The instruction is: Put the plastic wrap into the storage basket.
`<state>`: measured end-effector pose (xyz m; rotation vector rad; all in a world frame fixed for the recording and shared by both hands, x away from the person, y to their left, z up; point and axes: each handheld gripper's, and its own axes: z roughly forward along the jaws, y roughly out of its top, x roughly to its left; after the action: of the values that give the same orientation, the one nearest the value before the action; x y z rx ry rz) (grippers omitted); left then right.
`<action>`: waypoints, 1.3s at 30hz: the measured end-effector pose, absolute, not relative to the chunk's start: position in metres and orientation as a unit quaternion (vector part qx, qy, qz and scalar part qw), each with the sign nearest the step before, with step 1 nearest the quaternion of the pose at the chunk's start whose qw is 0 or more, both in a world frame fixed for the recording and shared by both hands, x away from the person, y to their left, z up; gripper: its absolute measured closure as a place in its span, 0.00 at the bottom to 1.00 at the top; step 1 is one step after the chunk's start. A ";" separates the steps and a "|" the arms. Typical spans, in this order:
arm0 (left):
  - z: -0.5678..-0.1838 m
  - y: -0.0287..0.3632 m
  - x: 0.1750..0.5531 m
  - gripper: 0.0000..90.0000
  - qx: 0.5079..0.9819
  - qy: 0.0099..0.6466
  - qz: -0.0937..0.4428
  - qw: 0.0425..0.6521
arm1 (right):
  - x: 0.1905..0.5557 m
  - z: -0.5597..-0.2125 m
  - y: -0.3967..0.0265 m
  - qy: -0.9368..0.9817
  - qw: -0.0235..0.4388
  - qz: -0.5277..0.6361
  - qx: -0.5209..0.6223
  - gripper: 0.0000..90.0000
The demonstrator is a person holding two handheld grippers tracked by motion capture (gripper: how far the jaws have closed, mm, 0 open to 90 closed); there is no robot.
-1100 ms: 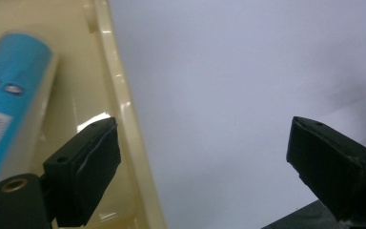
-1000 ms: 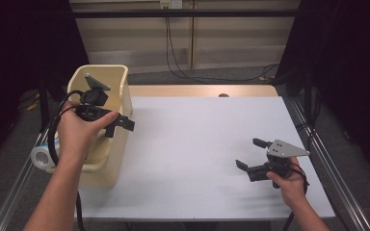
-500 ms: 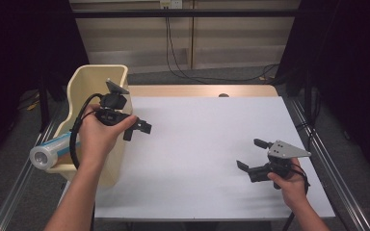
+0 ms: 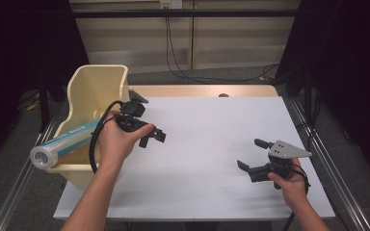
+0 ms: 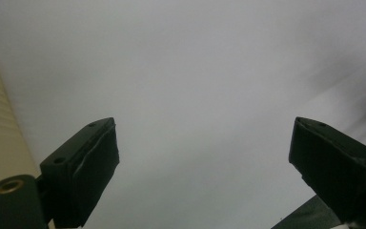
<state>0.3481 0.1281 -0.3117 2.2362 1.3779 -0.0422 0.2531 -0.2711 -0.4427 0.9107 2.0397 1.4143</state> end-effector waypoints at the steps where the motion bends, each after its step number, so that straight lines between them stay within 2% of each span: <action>1: -0.314 0.126 0.348 0.10 0.824 0.506 -0.017 0.253 | 0.253 -0.443 -0.271 0.748 0.245 0.519 0.333 0.01; 28: -0.383 0.113 0.343 0.10 0.836 0.501 -0.047 0.221 | 0.252 -0.445 -0.269 0.750 0.245 0.517 0.333 0.01; 39: -0.409 0.117 0.335 0.10 0.836 0.486 -0.035 0.254 | 0.251 -0.446 -0.269 0.751 0.244 0.515 0.333 0.01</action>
<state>0.3346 0.1175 -0.4090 2.2711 1.3196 -0.0946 0.2507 -0.2691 -0.4461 0.9104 2.0513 1.4063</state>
